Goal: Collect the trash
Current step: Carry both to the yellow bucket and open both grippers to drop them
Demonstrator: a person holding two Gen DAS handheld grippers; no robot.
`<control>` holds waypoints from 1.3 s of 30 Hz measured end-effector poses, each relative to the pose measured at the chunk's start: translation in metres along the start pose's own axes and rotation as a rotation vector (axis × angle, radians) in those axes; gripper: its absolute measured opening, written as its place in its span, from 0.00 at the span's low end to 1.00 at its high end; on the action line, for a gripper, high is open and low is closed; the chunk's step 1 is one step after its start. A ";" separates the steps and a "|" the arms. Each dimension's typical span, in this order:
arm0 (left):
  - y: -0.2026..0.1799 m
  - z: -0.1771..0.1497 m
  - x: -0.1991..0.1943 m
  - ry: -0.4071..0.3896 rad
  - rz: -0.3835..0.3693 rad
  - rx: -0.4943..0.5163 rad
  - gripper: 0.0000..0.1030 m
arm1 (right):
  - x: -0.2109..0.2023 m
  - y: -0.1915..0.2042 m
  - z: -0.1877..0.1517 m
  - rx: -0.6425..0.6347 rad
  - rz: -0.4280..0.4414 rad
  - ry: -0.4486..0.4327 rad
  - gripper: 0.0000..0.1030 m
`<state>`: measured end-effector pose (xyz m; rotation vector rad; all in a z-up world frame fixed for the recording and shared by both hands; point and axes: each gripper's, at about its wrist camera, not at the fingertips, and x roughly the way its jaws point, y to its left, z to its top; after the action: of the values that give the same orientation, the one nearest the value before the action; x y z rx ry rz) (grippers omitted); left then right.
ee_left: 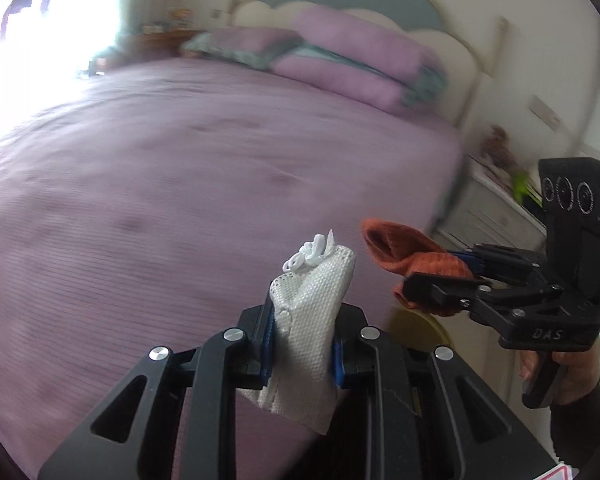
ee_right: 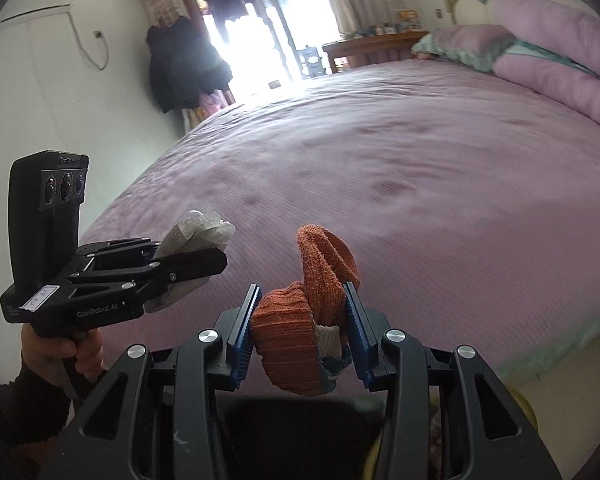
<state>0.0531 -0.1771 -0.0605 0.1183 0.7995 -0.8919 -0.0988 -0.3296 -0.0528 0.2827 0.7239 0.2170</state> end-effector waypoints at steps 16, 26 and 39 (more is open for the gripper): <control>-0.155 -0.058 0.127 0.273 -0.225 0.171 0.21 | -0.080 -0.118 -0.129 0.316 -0.191 -0.001 0.39; -0.188 -0.075 0.200 0.414 -0.214 0.204 0.33 | -0.083 -0.163 -0.178 0.450 -0.213 0.004 0.39; -0.193 -0.082 0.221 0.478 -0.185 0.250 0.84 | -0.079 -0.179 -0.181 0.462 -0.246 0.052 0.39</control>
<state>-0.0548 -0.4115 -0.2234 0.4973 1.1520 -1.1582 -0.2617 -0.4881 -0.1918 0.6240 0.8494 -0.1825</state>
